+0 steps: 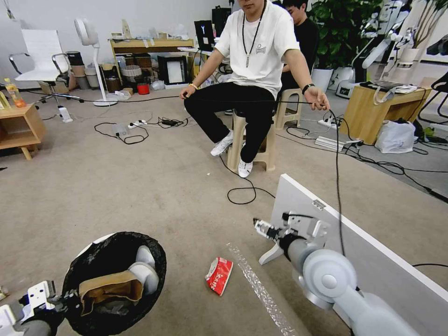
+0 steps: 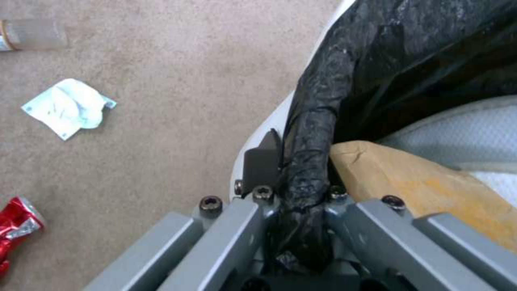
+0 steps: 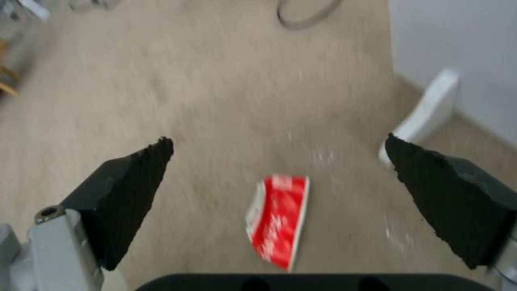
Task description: Pick up the trash bin and place the garbage on the floor into it.
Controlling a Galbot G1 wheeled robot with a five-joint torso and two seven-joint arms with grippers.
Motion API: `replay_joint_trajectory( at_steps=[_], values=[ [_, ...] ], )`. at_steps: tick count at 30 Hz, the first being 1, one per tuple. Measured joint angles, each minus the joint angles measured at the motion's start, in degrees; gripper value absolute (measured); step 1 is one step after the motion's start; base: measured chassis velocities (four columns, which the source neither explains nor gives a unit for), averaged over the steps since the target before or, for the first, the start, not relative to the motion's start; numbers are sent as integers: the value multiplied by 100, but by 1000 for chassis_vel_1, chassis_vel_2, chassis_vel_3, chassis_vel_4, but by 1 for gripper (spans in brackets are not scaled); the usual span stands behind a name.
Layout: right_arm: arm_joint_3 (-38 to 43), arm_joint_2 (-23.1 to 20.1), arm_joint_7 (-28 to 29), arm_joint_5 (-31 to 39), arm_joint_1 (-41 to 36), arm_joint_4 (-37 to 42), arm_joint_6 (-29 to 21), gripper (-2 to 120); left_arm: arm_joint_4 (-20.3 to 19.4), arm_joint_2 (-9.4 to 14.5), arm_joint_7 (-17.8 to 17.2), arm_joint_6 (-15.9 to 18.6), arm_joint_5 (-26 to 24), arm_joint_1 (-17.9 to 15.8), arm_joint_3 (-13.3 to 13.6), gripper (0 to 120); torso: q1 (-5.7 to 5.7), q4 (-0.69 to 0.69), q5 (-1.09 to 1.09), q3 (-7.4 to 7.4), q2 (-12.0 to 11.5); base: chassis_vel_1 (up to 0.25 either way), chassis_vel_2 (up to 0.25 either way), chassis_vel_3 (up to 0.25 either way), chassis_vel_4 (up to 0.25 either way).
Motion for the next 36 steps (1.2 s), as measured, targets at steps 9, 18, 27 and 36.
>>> replay_joint_trajectory(
  at_steps=[9, 18, 27, 36],
  values=[
    [-472, 107, -73, -235, -62, -562, 14, 100, 176, 21, 148, 0, 427, 42, 298, 1, 0, 1, 0, 0, 0, 0, 0, 0, 0],
    [-626, 261, -86, -410, -98, -737, 63, 100, 287, -66, 267, 0, 595, 119, 402, 1, 0, 1, 0, 0, 0, 0, 0, 0, 0],
    [-829, 607, -57, -407, -21, -1145, 65, 100, 311, -75, 298, 1, 611, 103, 389, 1, 0, 1, 0, 0, 0, 0, 0, 0, 0],
    [-921, 1223, -306, -489, 110, -2132, 143, 100, 367, -45, 308, 2, 603, 51, 419, 1, 0, -1, -1, 0, 0, 0, 0, 0, 0]
  ],
)
